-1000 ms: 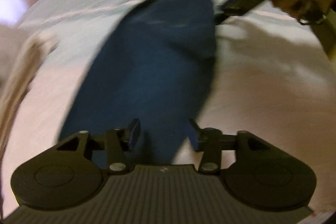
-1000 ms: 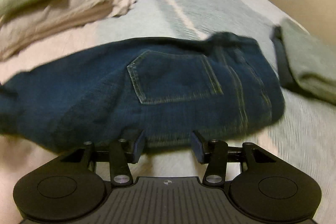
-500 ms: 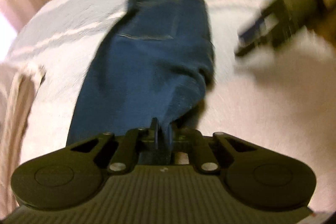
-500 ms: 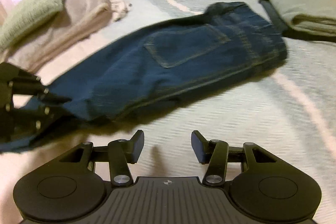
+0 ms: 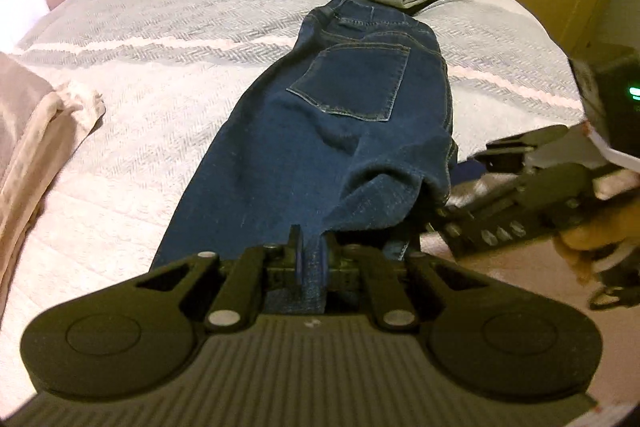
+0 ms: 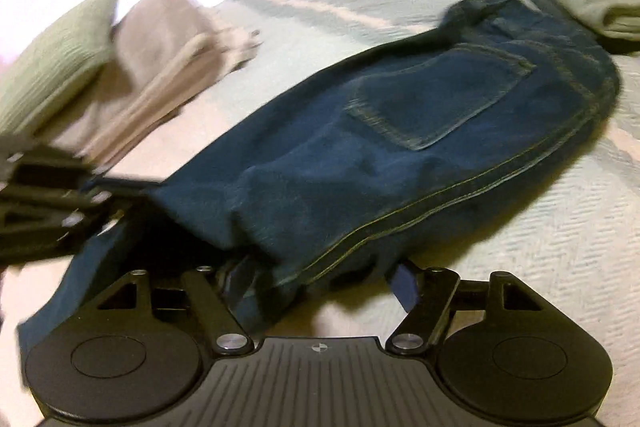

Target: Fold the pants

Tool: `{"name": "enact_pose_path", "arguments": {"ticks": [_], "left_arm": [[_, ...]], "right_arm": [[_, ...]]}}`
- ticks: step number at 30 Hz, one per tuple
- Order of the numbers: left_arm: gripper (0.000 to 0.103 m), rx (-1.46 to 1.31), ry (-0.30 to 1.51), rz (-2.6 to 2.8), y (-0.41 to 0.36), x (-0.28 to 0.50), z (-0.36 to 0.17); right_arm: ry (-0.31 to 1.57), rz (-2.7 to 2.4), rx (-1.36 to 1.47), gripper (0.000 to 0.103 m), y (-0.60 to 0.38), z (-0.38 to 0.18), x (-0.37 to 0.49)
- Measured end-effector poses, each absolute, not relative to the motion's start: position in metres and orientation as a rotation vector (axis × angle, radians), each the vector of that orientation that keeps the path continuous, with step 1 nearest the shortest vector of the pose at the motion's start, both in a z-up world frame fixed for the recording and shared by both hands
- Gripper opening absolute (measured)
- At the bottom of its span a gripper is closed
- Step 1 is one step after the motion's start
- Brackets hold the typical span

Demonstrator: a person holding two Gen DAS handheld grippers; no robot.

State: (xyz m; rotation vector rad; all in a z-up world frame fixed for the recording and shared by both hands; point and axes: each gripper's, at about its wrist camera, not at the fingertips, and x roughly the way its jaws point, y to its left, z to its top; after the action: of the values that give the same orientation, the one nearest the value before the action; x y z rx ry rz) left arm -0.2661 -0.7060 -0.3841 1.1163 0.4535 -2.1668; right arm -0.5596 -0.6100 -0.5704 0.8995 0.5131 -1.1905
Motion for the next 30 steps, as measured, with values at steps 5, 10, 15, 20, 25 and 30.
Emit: {"name": "enact_pose_path", "arguments": {"ticks": [5,10,15,20,25,30], "left_arm": [[0.007,1.158,0.385,-2.183,-0.697,-0.271,-0.388],[0.008,1.234,0.283,-2.261,-0.665,-0.281,-0.399],[0.008,1.373,0.141,-2.244,-0.632,-0.297,-0.434],[0.009,1.403,0.168,-2.207,-0.623,-0.289,-0.454],[0.012,1.38,0.265,-2.182,-0.621,-0.267,-0.442],[0.013,1.267,0.38,-2.141,-0.637,-0.253,-0.42]], "right_arm": [[0.545,-1.186,0.889,0.038,-0.604,-0.557,-0.575],[0.618,-1.17,0.907,0.002,-0.581,-0.527,-0.591],[0.613,-1.154,1.006,0.002,-0.574,-0.529,-0.596],[0.643,-1.209,1.033,0.0,-0.556,-0.533,-0.608],[0.654,-1.214,1.045,0.007,-0.543,-0.53,-0.637],[0.588,-1.246,0.948,0.055,-0.574,-0.511,-0.66]]}}
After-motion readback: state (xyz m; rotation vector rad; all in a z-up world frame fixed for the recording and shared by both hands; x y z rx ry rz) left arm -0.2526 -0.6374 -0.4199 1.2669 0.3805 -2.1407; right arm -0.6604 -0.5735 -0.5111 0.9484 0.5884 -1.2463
